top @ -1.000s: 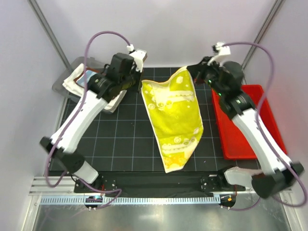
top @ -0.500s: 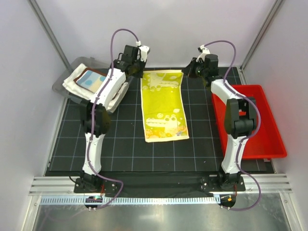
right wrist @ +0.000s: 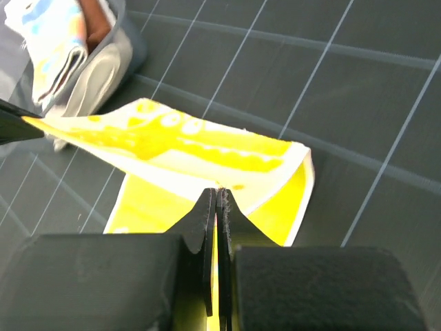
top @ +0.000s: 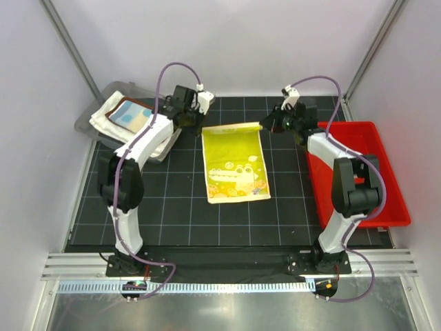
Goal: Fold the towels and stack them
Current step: Fold the towel
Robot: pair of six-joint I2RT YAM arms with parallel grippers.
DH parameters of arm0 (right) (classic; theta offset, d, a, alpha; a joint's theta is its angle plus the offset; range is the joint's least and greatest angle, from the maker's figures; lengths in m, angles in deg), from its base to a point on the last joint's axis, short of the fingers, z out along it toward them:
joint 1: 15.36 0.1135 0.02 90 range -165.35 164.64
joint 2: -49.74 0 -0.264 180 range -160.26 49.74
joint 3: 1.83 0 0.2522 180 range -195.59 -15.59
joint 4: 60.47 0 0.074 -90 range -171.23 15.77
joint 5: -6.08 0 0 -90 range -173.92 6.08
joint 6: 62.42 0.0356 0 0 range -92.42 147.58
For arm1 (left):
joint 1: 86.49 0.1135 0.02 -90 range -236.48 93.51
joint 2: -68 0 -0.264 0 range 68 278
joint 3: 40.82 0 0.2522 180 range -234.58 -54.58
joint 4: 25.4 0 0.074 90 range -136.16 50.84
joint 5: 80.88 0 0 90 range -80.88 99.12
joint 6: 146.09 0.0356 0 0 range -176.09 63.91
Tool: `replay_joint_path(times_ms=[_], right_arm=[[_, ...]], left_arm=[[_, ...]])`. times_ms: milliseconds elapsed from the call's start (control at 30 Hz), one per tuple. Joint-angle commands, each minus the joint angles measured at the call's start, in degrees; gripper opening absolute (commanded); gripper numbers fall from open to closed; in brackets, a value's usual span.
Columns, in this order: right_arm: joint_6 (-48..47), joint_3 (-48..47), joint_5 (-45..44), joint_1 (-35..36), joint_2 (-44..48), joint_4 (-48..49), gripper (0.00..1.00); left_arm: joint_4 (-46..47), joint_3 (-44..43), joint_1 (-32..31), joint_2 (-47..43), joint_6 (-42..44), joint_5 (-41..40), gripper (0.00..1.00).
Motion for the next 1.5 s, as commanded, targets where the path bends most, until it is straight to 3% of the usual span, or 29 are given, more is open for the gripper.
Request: replay_joint_path(times_ms=[0, 200, 500, 967, 1467], right_arm=[[-0.8, 7.7, -1.6, 0.1, 8.5, 3.2, 0.01], [4.8, 21.5, -2.2, 0.1, 18.1, 7.3, 0.01], [9.1, 34.1, -2.6, 0.5, 25.1, 8.7, 0.01], [9.1, 38.2, -1.3, 2.4, 31.8, 5.8, 0.01], [16.6, 49.3, -11.4, 3.8, 40.6, 2.7, 0.01]], left_arm=[[0.7, 5.9, -2.2, -8.3, 1.7, 1.4, 0.00], [0.5, 17.0, -6.7, -15.7, -1.8, -0.2, 0.00], [0.5, 25.4, -11.8, -18.7, -6.3, -3.6, 0.00], [0.0, 30.2, -15.7, -21.8, -8.3, -8.4, 0.00], [4.1, 40.1, -22.2, -22.3, -18.8, -13.1, 0.00]])
